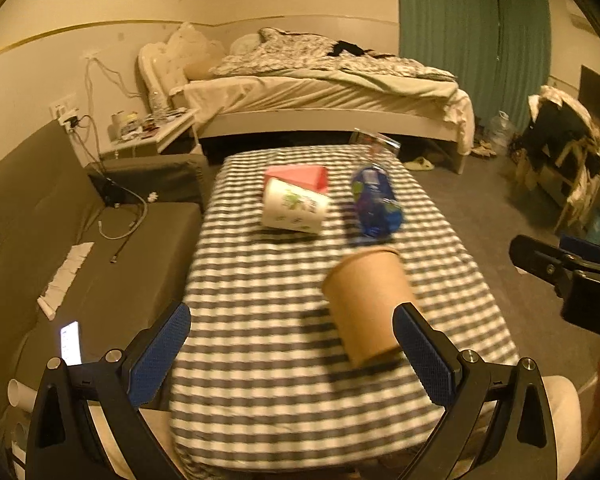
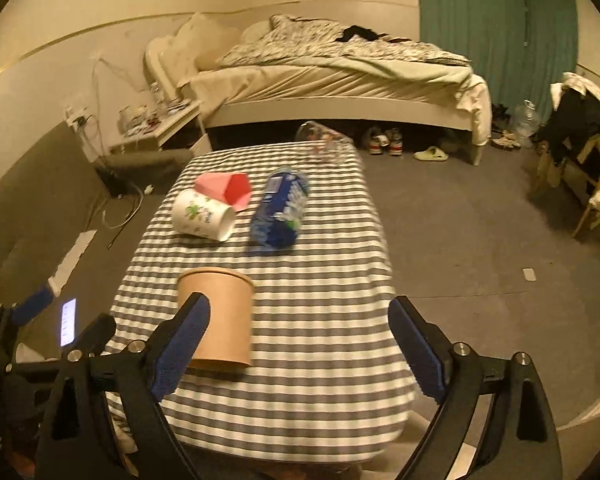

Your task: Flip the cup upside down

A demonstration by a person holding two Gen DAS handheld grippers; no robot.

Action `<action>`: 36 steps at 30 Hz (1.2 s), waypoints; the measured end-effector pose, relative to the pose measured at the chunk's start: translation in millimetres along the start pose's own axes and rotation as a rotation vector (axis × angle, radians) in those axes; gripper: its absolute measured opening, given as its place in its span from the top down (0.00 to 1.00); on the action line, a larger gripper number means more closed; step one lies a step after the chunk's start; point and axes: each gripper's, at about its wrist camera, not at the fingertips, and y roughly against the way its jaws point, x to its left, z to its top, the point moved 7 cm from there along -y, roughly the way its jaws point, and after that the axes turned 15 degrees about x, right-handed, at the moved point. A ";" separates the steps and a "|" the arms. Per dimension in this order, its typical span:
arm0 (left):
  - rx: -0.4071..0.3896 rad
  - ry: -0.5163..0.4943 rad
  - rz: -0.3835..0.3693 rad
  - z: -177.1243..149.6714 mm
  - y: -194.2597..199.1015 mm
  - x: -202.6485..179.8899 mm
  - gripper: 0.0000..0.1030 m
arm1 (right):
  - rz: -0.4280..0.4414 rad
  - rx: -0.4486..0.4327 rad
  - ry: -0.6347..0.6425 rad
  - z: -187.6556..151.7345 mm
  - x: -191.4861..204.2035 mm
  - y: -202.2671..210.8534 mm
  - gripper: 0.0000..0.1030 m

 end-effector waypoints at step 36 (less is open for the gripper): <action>0.218 0.037 -0.041 -15.4 -107.8 -75.7 0.24 | 0.022 0.085 -0.290 -56.4 -119.6 -90.6 0.06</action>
